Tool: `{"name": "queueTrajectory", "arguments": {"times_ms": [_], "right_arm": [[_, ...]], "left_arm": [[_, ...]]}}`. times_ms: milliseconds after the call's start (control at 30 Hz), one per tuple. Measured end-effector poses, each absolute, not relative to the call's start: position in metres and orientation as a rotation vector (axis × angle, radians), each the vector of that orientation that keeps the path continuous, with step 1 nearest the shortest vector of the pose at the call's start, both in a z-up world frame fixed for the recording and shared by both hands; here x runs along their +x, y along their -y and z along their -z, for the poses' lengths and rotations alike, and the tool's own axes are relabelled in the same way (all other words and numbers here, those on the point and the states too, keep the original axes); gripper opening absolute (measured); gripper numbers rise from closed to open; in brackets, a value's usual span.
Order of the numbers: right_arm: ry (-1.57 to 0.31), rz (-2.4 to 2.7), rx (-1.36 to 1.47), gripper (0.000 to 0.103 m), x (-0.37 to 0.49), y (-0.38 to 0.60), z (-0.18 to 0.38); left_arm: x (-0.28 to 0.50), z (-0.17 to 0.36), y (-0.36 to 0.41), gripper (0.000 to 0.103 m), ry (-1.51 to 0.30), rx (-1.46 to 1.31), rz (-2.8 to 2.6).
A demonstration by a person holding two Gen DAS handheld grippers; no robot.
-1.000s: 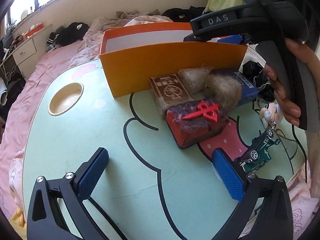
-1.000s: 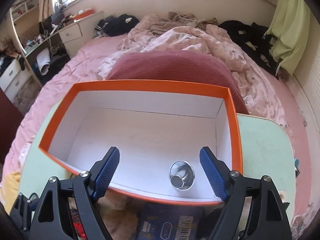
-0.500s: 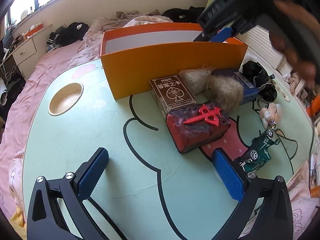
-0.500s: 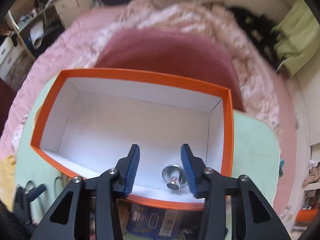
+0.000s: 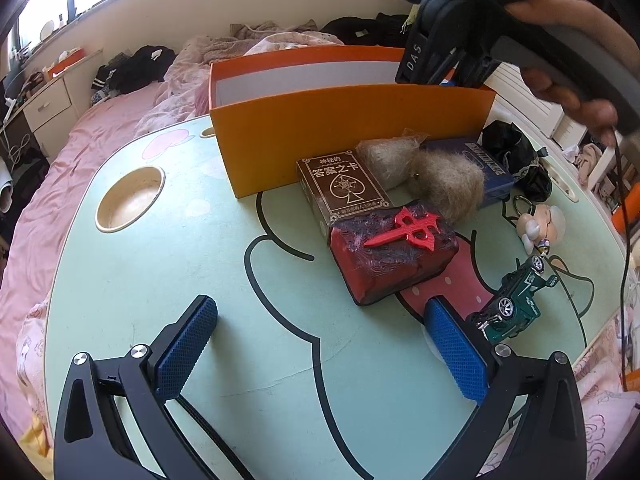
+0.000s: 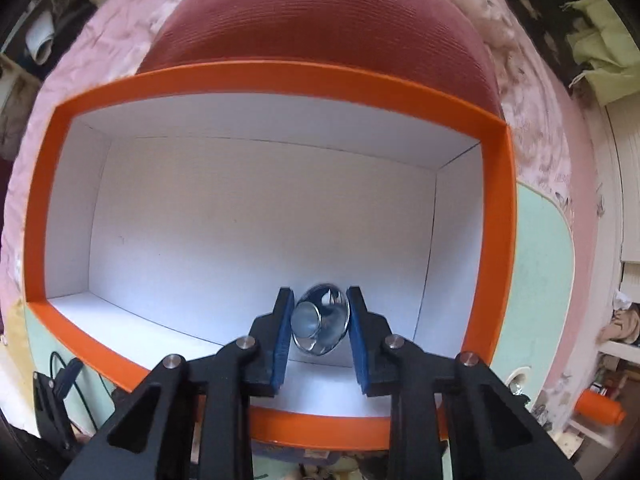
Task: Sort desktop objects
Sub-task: 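Grasp the silver metal cup in the box with the right gripper, set it on the blue tin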
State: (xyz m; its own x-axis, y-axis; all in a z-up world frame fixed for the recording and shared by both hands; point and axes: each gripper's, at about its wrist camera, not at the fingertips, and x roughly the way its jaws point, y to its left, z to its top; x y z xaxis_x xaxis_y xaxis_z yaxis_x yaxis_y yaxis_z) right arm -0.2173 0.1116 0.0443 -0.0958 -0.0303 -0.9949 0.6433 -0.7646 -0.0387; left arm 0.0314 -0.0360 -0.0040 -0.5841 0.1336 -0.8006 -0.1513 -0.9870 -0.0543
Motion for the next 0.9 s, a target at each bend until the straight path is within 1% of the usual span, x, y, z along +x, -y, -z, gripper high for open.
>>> {"name": "queueTrajectory", "arguments": {"times_ms": [267, 367, 467, 533, 600, 667, 900], "right_arm": [[-0.446, 2.033, 1.564, 0.025, -0.193, -0.148, -0.031], [-0.268, 2.066, 1.456, 0.025, -0.191, -0.165, -0.048], [-0.061, 2.080, 1.316, 0.025, -0.179, -0.192, -0.080], [0.006, 2.035, 1.259, 0.025, -0.161, -0.202, -0.097], [0.020, 1.993, 1.216, 0.025, -0.138, -0.206, -0.108], [0.007, 1.960, 1.200, 0.025, -0.115, -0.210, -0.106], [-0.017, 1.889, 1.291, 0.025, -0.105, -0.205, -0.073]], "left_arm": [[0.031, 0.004, 0.037, 0.103, -0.031, -1.342, -2.661], [0.031, 0.004, 0.037, 0.103, -0.029, -1.342, -2.661], [0.031, 0.004, 0.037, 0.103, -0.029, -1.342, -2.662], [0.031, 0.004, 0.038, 0.103, -0.029, -1.342, -2.662], [0.031, 0.004, 0.038, 0.103, -0.029, -1.342, -2.662], [0.031, 0.004, 0.038, 0.103, -0.029, -1.342, -2.662], [0.031, 0.004, 0.038, 0.103, -0.029, -1.342, -2.662]]}}
